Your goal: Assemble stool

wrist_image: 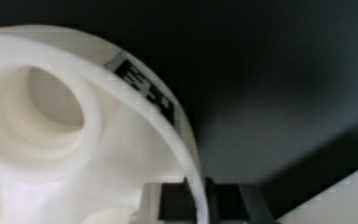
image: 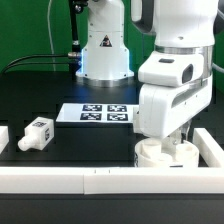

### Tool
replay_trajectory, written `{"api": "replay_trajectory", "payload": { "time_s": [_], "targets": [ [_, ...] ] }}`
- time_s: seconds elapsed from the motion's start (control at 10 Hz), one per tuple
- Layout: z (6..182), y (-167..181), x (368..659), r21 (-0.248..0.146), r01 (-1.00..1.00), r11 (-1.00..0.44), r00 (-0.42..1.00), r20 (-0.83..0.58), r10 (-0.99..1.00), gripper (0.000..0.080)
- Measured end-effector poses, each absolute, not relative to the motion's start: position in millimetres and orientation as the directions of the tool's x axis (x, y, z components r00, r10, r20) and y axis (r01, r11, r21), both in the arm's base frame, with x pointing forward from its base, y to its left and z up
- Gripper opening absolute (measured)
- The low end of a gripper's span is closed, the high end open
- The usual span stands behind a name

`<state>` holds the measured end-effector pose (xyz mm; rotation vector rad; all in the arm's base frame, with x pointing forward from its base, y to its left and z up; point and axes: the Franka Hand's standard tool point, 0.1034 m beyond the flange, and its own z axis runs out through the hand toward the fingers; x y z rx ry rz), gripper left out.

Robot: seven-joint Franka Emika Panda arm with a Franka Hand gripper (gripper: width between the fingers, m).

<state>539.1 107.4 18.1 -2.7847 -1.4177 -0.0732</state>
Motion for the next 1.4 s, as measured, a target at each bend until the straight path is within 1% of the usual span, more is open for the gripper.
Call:
{"api": "replay_trajectory", "payload": {
  "time_s": [0.1,0.4,0.5,0.6,0.7,0.8,0.9,1.0,1.1,1.3,1.4],
  "targets": [
    [17.3,116,541,0.009,0.819,-0.574,0.573,0.048,0.818,0.0024],
    [17.3,118,540,0.006,0.824,-0.566,0.565,0.045,0.824,0.0024],
    [17.0,117,540,0.006,0.824,-0.566,0.566,0.045,0.823,0.0119],
    [17.0,117,540,0.006,0.824,-0.567,0.566,0.045,0.823,0.0119],
    [16.9,115,540,0.007,0.823,-0.569,0.568,0.044,0.822,0.0302],
    [16.7,112,541,0.008,0.820,-0.572,0.572,0.042,0.819,0.0302],
    [20.3,109,542,0.008,0.817,-0.576,0.576,0.036,0.817,0.0484],
    [32.8,106,544,0.008,0.816,-0.578,0.578,0.031,0.816,0.0595],
    [45.0,103,546,0.010,0.813,-0.582,0.582,0.028,0.813,0.0638],
    [70.0,99,542,0.018,0.796,-0.605,0.605,0.030,0.796,0.0647],
    [77.2,98,533,0.021,0.760,-0.649,0.648,0.034,0.760,0.0647]
  ]
}}
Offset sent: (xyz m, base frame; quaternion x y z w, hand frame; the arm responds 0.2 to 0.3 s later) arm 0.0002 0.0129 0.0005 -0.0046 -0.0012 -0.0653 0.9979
